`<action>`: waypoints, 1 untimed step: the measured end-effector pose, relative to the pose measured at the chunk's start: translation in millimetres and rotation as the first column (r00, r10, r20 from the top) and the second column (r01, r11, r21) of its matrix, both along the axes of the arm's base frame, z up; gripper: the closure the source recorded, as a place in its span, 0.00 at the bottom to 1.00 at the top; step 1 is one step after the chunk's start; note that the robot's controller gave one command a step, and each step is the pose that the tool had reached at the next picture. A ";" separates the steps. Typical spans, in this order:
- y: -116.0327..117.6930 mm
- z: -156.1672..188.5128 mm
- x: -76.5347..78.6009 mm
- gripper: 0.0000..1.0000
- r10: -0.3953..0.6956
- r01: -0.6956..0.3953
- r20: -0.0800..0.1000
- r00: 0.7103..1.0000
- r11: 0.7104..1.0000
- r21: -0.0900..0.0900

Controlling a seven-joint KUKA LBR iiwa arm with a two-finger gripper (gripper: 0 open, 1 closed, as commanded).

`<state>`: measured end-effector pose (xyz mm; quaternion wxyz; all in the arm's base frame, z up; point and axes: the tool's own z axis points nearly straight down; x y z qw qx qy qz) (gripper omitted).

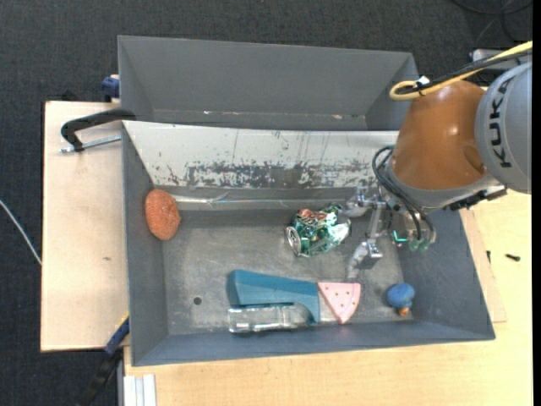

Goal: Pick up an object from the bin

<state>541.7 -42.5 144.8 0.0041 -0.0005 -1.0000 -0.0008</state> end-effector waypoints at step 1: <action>0.0 2.0 0.3 0.00 0.000 0.000 0.003 1.000 1.000 0.000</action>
Offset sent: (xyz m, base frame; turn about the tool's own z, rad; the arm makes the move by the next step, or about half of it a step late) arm 0.0341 -0.0015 0.0222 -0.1186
